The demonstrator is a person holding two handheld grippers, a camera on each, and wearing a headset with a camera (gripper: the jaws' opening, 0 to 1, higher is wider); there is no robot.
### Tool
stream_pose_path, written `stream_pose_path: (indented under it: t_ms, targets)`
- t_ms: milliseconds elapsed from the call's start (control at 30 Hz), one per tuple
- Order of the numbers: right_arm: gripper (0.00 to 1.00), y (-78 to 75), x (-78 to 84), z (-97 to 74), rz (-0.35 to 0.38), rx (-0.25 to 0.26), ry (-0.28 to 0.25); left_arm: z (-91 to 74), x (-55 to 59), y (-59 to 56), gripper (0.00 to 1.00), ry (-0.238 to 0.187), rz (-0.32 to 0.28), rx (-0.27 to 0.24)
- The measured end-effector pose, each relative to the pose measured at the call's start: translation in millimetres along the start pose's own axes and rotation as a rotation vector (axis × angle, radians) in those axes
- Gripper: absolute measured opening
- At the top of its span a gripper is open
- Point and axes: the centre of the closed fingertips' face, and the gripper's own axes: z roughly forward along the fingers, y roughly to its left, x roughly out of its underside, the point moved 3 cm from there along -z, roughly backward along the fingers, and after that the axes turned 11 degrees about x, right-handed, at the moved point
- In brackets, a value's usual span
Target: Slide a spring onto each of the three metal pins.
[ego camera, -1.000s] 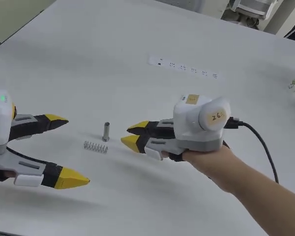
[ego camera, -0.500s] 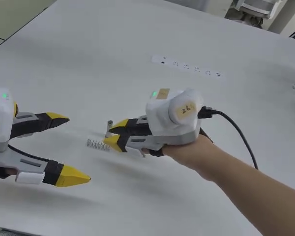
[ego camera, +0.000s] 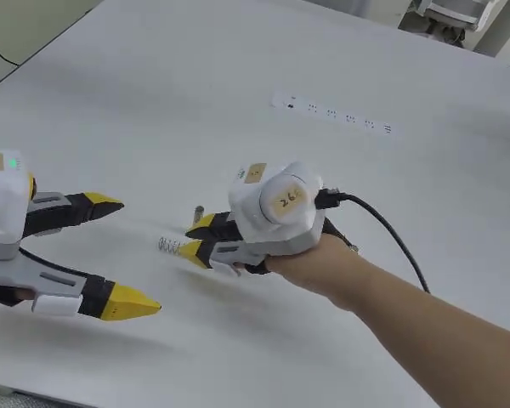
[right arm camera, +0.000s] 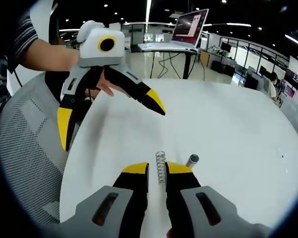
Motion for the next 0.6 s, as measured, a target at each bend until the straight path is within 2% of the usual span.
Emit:
stream_pose_path:
  t_ms: [367,600]
  targets:
    - [0.09,-2.1,16.8,15.4,-0.044,0.022,0.068,0.5,2.6,-1.8,0.94,0.004,-0.006,0.004]
    - [0.09,-3.1,24.9,20.3,-0.021,0.022,0.09,-0.3,6.0,-1.9,0.93,0.006,-0.016,0.002]
